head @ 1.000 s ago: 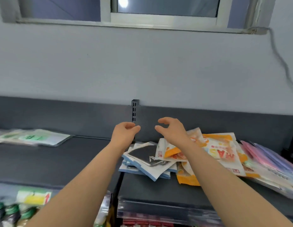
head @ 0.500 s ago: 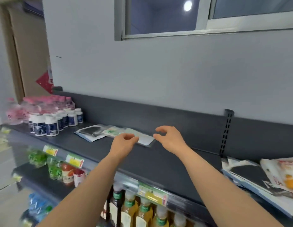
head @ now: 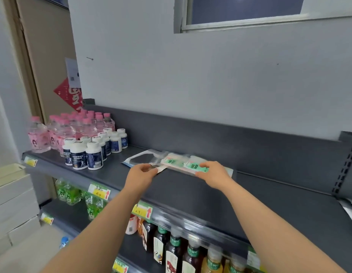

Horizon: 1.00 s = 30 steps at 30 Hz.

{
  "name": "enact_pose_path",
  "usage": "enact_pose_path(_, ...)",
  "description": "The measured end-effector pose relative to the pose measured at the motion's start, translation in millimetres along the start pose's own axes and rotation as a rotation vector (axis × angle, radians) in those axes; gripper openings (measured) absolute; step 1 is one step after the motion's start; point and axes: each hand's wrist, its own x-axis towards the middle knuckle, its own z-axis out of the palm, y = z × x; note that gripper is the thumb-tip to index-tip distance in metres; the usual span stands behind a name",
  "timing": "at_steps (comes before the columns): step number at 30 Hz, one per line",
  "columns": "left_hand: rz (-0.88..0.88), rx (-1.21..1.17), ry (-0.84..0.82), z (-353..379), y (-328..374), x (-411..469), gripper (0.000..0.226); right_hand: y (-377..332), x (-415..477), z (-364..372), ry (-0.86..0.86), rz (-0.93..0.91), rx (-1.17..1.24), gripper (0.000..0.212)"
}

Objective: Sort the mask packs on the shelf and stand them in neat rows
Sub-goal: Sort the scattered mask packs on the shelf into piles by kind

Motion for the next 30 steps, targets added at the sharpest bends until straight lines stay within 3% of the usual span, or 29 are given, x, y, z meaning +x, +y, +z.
enact_pose_path(8, -0.013, 0.087, -0.028, 27, -10, 72, 0.062, 24, 66, 2, -0.049, 0.087, -0.095, 0.057)
enact_pose_path(12, -0.024, 0.288, -0.07, 39, -15, 109, 0.068, 33, 89, 5, -0.133, 0.127, -0.232, 0.064)
enact_pose_path(16, -0.051, 0.574, -0.142, 56, -14, 132, 0.063, 38, 109, 10, -0.186, 0.141, -0.267, 0.069)
enact_pose_path(21, 0.007, 0.573, -0.199, 65, -7, 151, 0.062, 30, 129, 20, -0.148, 0.127, -0.42, 0.069)
enact_pose_path(24, 0.037, 0.558, -0.162, 57, -14, 165, 0.058, 27, 136, 25, -0.159, 0.152, -0.427, 0.087)
enact_pose_path(27, 0.044, 0.763, -0.094, 38, -23, 180, 0.056, 25, 139, 33, -0.216, 0.197, -0.323, 0.097)
enact_pose_path(30, -0.088, 0.935, -0.155, 16, -32, 194, 0.076, 18, 140, 37, -0.181, 0.245, -0.334, 0.104)
